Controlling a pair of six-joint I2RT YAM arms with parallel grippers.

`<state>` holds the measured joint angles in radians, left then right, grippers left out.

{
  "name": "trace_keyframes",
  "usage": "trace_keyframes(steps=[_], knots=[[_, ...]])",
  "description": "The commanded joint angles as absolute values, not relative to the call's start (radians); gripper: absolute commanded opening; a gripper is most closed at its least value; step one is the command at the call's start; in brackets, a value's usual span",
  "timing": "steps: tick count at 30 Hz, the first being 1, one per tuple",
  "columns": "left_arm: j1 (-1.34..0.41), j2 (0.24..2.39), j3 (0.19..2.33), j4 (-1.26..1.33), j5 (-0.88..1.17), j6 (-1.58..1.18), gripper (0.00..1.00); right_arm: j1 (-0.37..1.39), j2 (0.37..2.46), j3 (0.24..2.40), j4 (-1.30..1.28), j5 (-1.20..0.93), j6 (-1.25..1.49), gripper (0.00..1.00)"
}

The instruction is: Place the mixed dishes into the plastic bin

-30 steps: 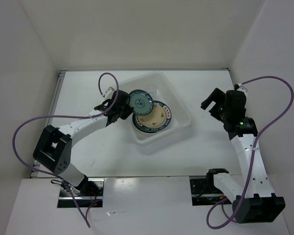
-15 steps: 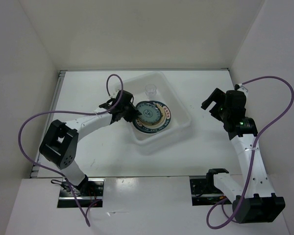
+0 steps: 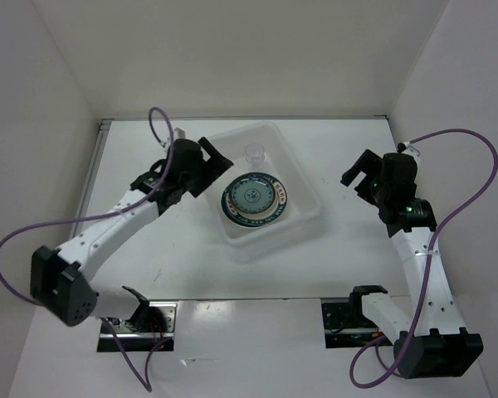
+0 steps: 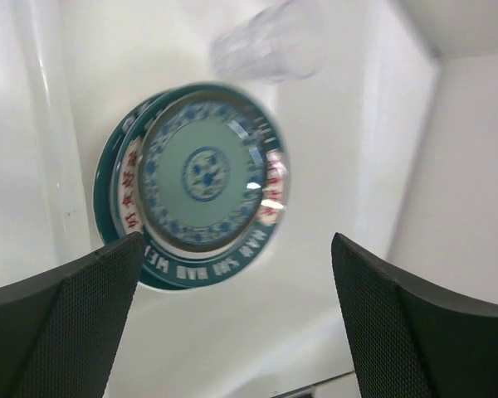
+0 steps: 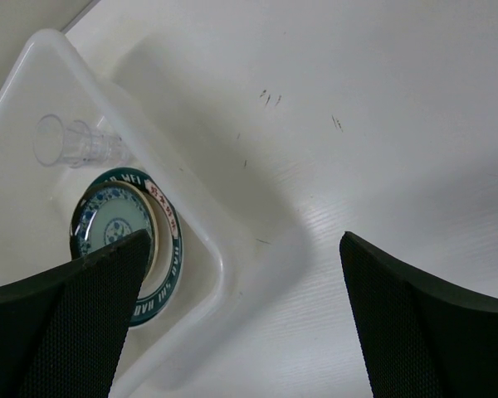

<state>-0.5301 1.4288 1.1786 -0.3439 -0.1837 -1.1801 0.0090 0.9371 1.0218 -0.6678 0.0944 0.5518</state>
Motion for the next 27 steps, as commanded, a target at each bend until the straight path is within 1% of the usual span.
trace_keyframes(steps=[1,3,5,6,9,10,11,15,20,21,25,27], knots=[[-0.512,1.255,1.183,-0.39,-0.256,-1.109,0.99,0.015,0.914,1.066,-0.678,0.112,0.534,1.0],[-0.5,1.148,1.151,-0.399,-0.256,-1.1,0.99,0.015,0.914,1.075,-0.678,0.112,0.534,1.0],[-0.5,1.063,1.1,-0.399,-0.287,-1.1,0.99,0.015,0.905,1.089,-0.69,0.112,0.525,1.0],[-0.489,0.975,1.085,-0.399,-0.305,-1.091,0.99,0.015,0.905,1.104,-0.702,0.112,0.525,1.0],[-0.489,0.821,1.051,-0.411,-0.368,-1.029,0.99,0.015,0.875,1.132,-0.73,0.078,0.514,1.0],[-0.48,0.787,1.037,-0.438,-0.403,-1.011,0.99,0.015,0.859,1.132,-0.73,0.068,0.491,1.0],[-0.48,0.752,1.025,-0.439,-0.413,-0.964,0.99,0.015,0.847,1.132,-0.742,0.058,0.491,1.0],[-0.48,0.593,0.992,-0.524,-0.437,-0.927,0.99,0.015,0.773,1.121,-0.778,0.003,0.479,1.0],[-0.48,0.488,0.914,-0.632,-0.488,-0.946,0.99,0.015,0.695,1.109,-0.818,0.002,0.483,1.0],[-0.48,0.47,0.901,-0.653,-0.512,-0.946,0.99,0.015,0.686,1.079,-0.818,0.002,0.492,1.0],[-0.48,0.469,0.868,-0.716,-0.563,-0.917,0.99,0.015,0.582,1.034,-0.818,0.011,0.551,1.0],[-0.48,0.469,0.857,-0.727,-0.593,-0.917,0.99,0.015,0.519,1.025,-0.818,0.081,0.589,1.0]])
